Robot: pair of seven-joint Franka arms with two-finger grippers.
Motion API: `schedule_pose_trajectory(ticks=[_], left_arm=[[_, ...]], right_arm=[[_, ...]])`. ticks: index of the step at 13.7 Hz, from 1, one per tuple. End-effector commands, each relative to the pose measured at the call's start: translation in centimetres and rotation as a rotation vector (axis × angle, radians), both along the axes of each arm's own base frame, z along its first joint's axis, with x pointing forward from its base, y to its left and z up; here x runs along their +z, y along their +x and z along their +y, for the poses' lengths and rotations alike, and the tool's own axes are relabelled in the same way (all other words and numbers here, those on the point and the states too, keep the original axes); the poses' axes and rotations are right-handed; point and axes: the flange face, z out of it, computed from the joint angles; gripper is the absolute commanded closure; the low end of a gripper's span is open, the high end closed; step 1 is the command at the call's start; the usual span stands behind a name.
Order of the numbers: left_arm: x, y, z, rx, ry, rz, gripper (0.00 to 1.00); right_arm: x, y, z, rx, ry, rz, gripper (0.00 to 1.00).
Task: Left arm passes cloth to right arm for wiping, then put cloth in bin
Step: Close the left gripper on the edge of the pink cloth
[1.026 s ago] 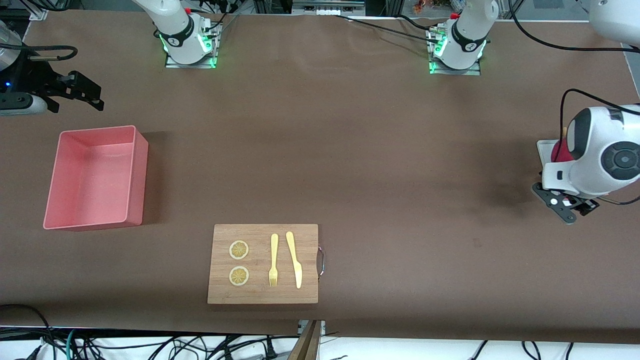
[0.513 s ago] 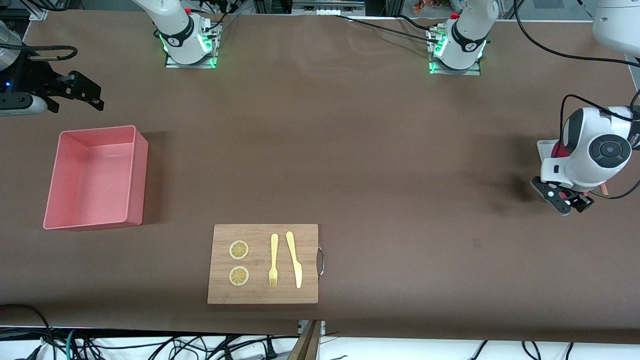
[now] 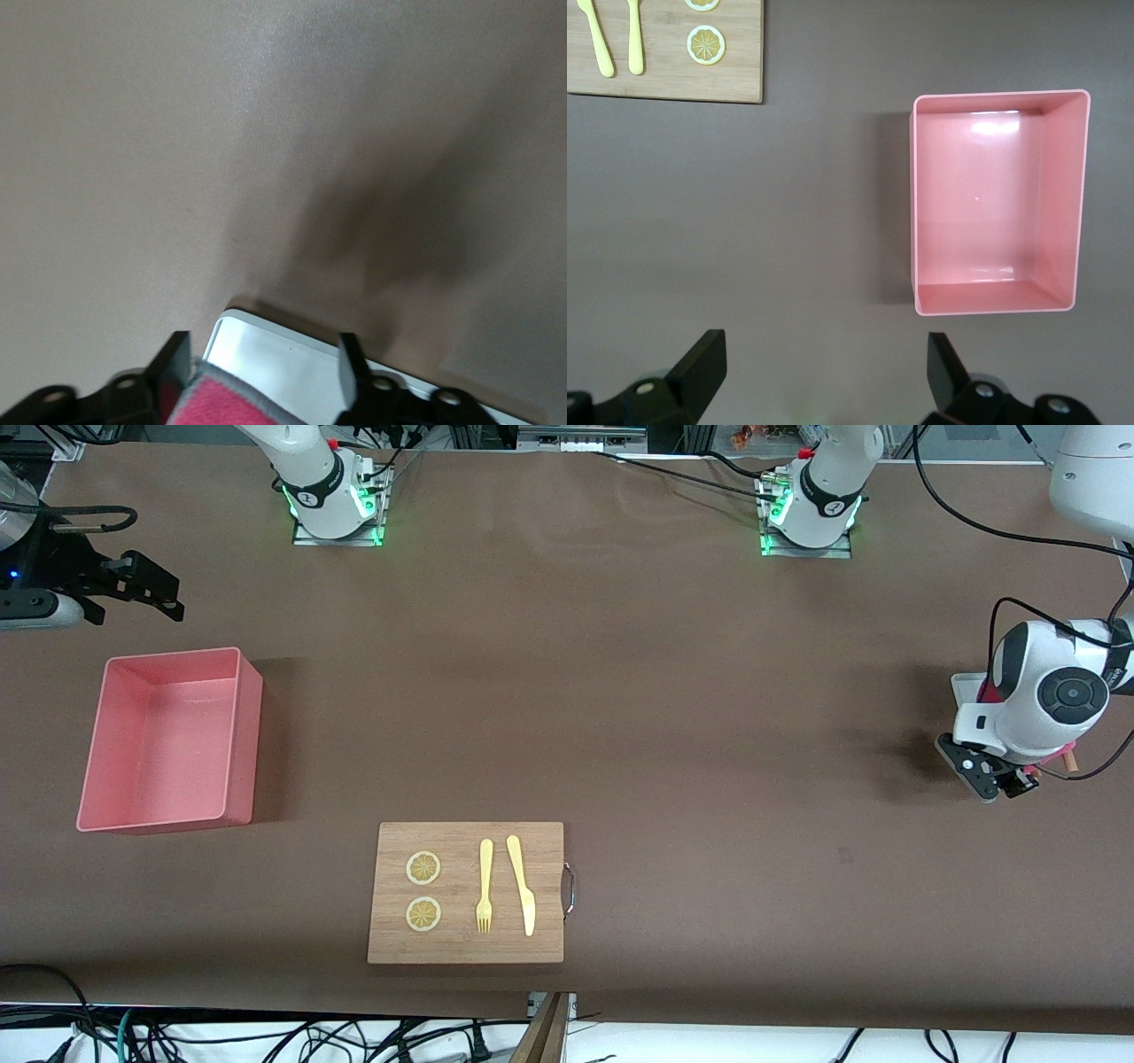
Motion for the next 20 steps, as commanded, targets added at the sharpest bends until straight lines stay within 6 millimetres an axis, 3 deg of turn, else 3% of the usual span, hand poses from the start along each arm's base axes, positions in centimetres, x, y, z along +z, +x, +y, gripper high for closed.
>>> schedule_pose_trajectory(ticks=[1,6,8,10,11,12,15,20], left_arm=[[0.9,0.3,0.5,-0.059,0.018,-0.003,0.38],[1.3,0.2,1.0,-0.052,0.022,-0.009,0.33],[1.3,0.2,1.0,-0.055,0.021,-0.008,0.38],[1.4,0.2,1.0,-0.063,0.022,-0.005,0.61],[1.5,0.3,1.1,-0.089,0.023,0.003,0.86],[1.7,0.4,1.1,-0.128,0.024,0.012,1.0],[3.1,1.7,1.0,-0.222,0.039,0.017,1.0],[3.5,1.8,0.8,-0.221,0.039,0.012,1.0]], right_arm=[[0.5,0.2,0.0,-0.01,-0.009,-0.004,0.0],[0.5,0.2,0.0,-0.01,-0.009,-0.005,0.0],[0.5,0.2,0.0,-0.01,-0.009,-0.005,0.0],[0.5,0.2,0.0,-0.01,-0.009,-0.005,0.0],[0.5,0.2,0.0,-0.01,-0.009,-0.005,0.0],[0.5,0.2,0.0,-0.01,-0.009,-0.005,0.0],[0.5,0.3,0.0,-0.01,-0.01,-0.007,0.0],[0.1,0.4,-0.3,-0.013,-0.017,0.0,0.0]])
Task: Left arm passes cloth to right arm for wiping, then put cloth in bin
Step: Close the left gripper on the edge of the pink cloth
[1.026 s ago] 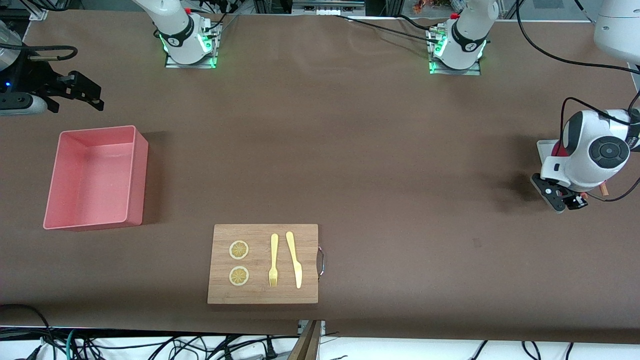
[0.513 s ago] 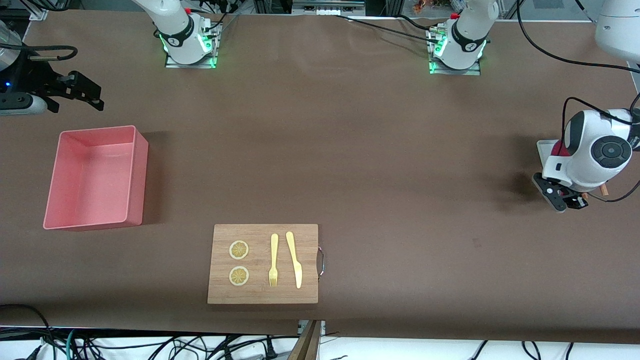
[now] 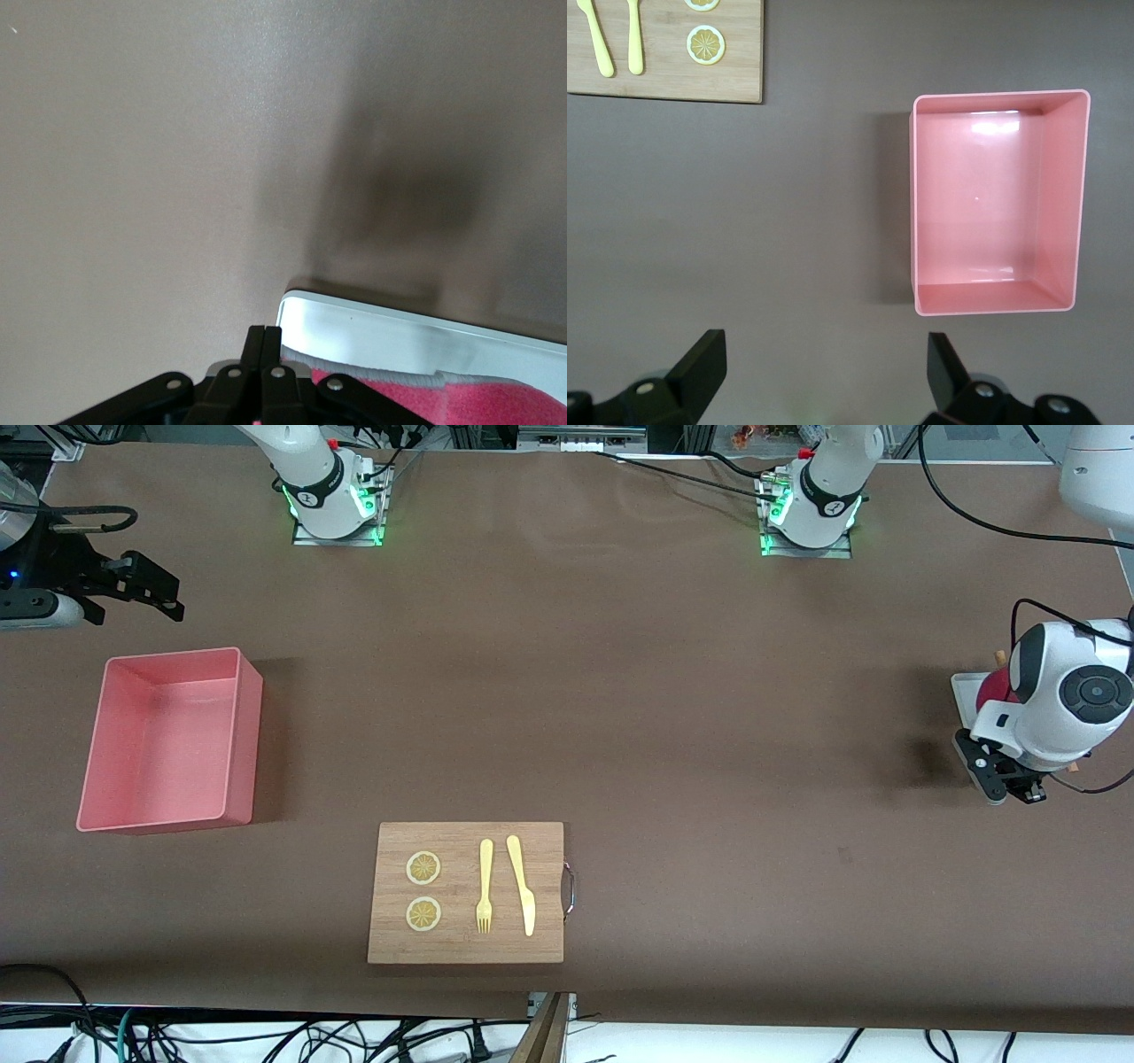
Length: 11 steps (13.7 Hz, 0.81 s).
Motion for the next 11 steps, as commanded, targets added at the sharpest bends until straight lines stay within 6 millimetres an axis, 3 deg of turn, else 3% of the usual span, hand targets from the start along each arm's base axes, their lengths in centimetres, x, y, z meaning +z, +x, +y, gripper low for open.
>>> schedule_pose_trajectory(ticks=[1,3,5,8,11], left_arm=[[1.5,0.0,0.1,-0.025,0.023,-0.001,1.0],[3.4,0.0,-0.3,-0.011,0.03,0.002,1.0],[4.4,0.0,-1.4,-0.01,0.033,0.025,1.0],[6.2,-0.1,-1.9,0.017,0.024,0.023,1.0],[10.5,0.2,-4.1,0.113,-0.04,0.095,1.0]], right_arm=[[0.1,0.5,-0.4,-0.016,-0.016,-0.001,0.0],[-0.8,1.2,-0.7,-0.024,-0.01,0.004,0.0],[0.7,1.3,-0.8,-0.021,-0.004,-0.028,0.0],[0.7,1.1,-0.7,-0.004,-0.006,-0.014,0.0],[-0.6,0.9,0.3,0.013,-0.014,0.05,0.0]])
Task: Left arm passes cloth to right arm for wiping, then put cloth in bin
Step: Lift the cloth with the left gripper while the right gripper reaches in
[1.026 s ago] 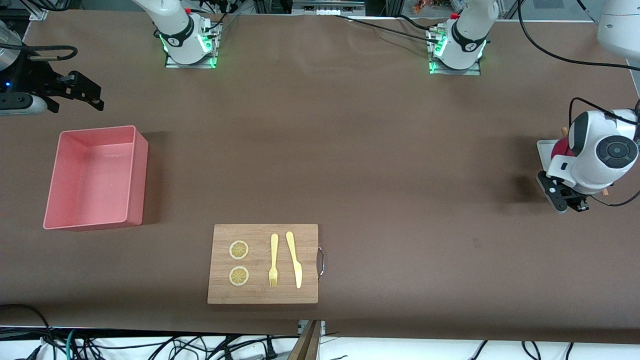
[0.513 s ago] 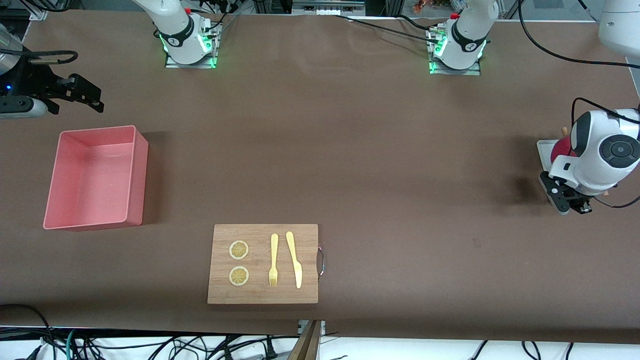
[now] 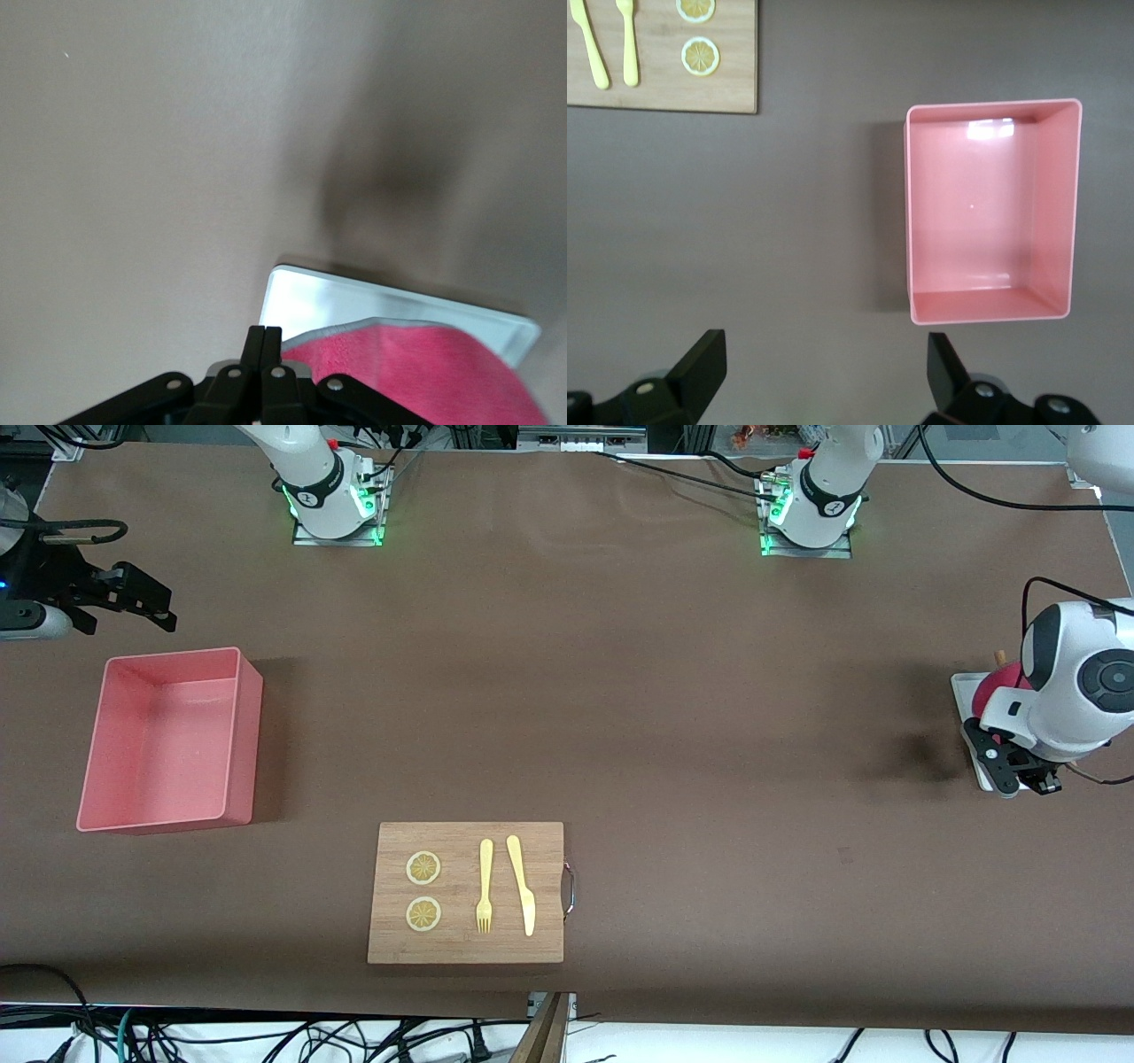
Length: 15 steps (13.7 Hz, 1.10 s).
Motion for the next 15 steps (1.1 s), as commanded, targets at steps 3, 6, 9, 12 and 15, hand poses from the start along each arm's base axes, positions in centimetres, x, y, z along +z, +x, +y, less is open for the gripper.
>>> schedule_pose_trajectory(ticks=[3,6,9,12,15], left_arm=[[7.6,1.1,-3.6,0.103,-0.07,0.125,1.0],[10.7,1.3,-5.6,0.168,-0.082,0.18,1.0],[14.8,1.2,-7.5,0.239,-0.083,0.226,1.0],[17.3,0.8,-9.9,0.31,-0.104,0.255,1.0],[20.6,0.1,-14.4,0.389,-0.116,0.283,1.0]], right_arm=[[-0.3,-0.4,2.1,0.071,-0.002,0.064,0.0],[0.5,-0.9,3.0,0.242,0.118,0.059,0.0],[1.1,-0.8,3.8,0.403,0.193,0.032,0.0],[0.9,-0.6,4.5,0.594,0.326,-0.003,0.0],[-2.7,2.1,2.7,0.695,0.555,-0.043,0.0]])
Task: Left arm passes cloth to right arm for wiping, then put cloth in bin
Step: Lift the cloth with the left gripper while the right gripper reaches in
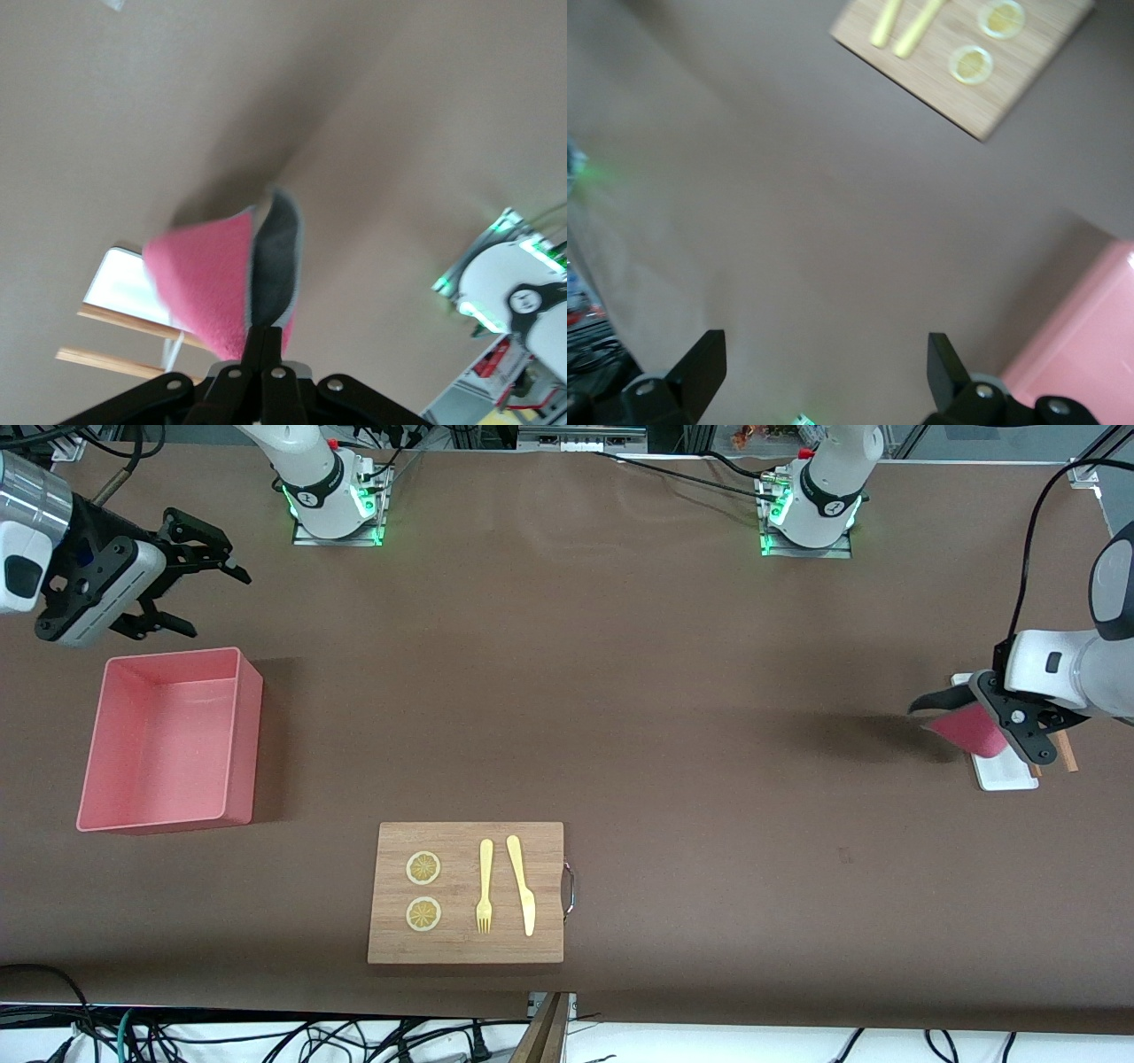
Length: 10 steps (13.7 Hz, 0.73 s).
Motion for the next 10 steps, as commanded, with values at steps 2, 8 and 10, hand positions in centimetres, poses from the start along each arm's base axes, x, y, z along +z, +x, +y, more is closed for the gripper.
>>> schedule_pose_trajectory(ticks=[2,8,10], left_arm=[[3.8,-0.8,-7.3,0.112,0.003,0.038,1.0],[6.6,-2.6,-17.7,0.383,-0.161,0.145,1.0],[7.2,-2.8,-22.2,0.463,-0.197,0.122,1.0]], right_arm=[[-4.6,3.4,-2.5,0.174,0.262,-0.03,0.0],[-12.2,7.5,-0.6,0.291,0.7,-0.127,0.0],[-15.2,9.1,1.1,0.296,0.855,-0.184,0.0]])
